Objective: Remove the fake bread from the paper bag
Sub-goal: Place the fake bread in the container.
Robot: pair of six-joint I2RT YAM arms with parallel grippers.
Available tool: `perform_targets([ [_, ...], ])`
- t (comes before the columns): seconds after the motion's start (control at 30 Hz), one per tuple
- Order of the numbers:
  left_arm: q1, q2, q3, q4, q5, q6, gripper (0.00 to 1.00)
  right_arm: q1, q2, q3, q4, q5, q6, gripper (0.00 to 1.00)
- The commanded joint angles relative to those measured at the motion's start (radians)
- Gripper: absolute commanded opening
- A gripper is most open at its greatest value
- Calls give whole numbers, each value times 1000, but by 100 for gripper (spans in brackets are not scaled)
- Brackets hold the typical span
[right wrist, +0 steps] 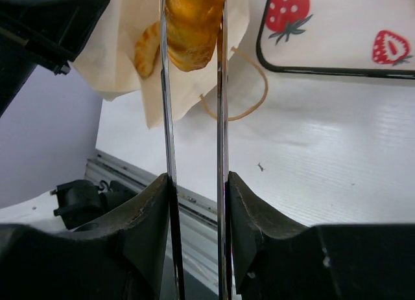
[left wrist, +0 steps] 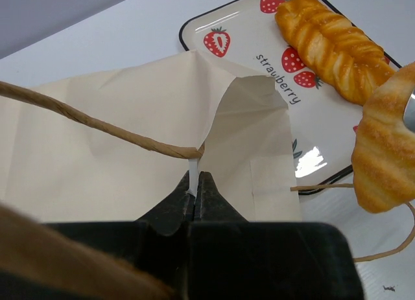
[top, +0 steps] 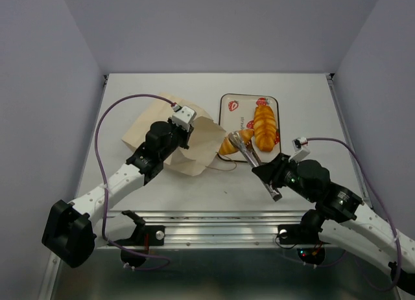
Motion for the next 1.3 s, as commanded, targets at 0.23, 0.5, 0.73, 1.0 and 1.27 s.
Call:
perform_targets([
  [0.23, 2, -73, 34, 40, -23, -13, 0, 7, 173, 199, -25, 310, -107, 12],
  [0.5, 2, -116, 2, 44, -65, -6, 0, -61, 338, 295, 96, 345, -216, 12],
  [0.73, 2, -124, 0, 37, -79, -5, 0, -363, 542, 277, 375, -60, -219, 12],
  [1.0, 2, -131, -6, 30, -86, 1, 0, -443, 784, 358, 524, -294, -253, 14],
  [1.27, 0, -150, -21, 34, -77, 17, 0, -602, 887, 372, 545, -577, -323, 17],
])
